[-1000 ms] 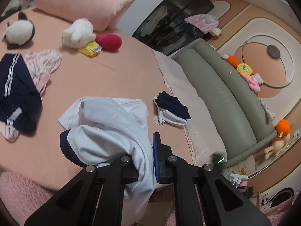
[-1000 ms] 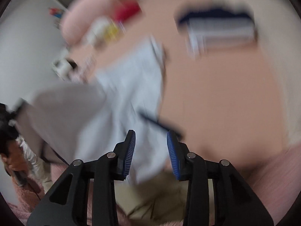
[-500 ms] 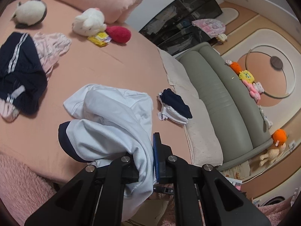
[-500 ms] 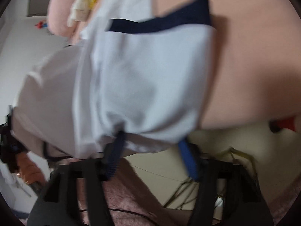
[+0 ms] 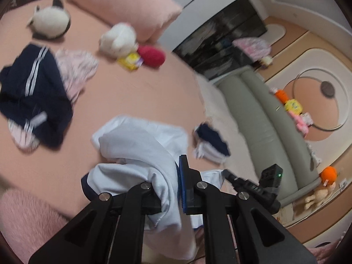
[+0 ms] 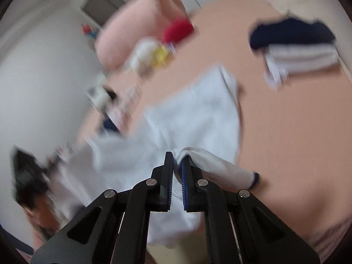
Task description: Fold clothes
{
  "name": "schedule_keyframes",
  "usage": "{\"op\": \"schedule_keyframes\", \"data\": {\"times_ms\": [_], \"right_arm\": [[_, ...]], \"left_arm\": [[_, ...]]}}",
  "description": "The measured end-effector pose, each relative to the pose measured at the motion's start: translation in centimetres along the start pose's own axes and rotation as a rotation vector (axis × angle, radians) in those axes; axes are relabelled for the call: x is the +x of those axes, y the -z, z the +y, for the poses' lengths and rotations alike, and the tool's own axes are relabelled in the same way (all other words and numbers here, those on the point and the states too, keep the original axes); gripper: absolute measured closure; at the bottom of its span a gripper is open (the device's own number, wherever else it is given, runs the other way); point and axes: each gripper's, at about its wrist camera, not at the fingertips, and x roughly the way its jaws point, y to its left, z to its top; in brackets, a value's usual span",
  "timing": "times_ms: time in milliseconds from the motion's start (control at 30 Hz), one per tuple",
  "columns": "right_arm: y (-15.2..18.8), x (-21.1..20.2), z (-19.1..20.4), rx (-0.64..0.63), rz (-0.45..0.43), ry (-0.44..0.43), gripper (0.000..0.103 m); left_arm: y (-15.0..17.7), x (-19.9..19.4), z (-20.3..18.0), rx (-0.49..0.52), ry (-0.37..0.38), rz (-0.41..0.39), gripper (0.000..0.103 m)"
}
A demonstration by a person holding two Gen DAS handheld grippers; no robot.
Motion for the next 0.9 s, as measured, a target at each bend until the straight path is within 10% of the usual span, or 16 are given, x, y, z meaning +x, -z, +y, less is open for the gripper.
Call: {"op": "schedule_keyframes", "data": {"times_ms": [133,267,400,633,800,900], "right_arm": [[-2.1,-0.7,0.5,0.012,-0.086,0.067,0.097],[1.4,3.6,-5.0,0.178,0.171,0.155,0.092],[6.2,4.4,-6.1,0.171,0.276,0.135,0.054],[9.8,7.7,-5.3,0.084,0.356,0.133,0.035],[10.8,9.6,-3.2,0.031,0.350,0.015,0.062],[10.1,10.7,-2.0,-0.018,0.339,-0.043,0.093]], "left_arm": [[0.2,2.4,1.6,-0.027,-0.048,0.028,0.086],[3.4,8.0,7.6,-0.201,-0.160,0.221,0.083],[5.4,7.8,9.3,-0.247,-0.112,0.190,0.077],[6.9,6.8,9.3,-0.300,-0.139,0.224,0.044],[9.4,8.1,7.2,-0.156,-0.322,0.319,0.040],[9.0,9.9,6.6,-0.138,-0.316,0.345,0.083]]}}
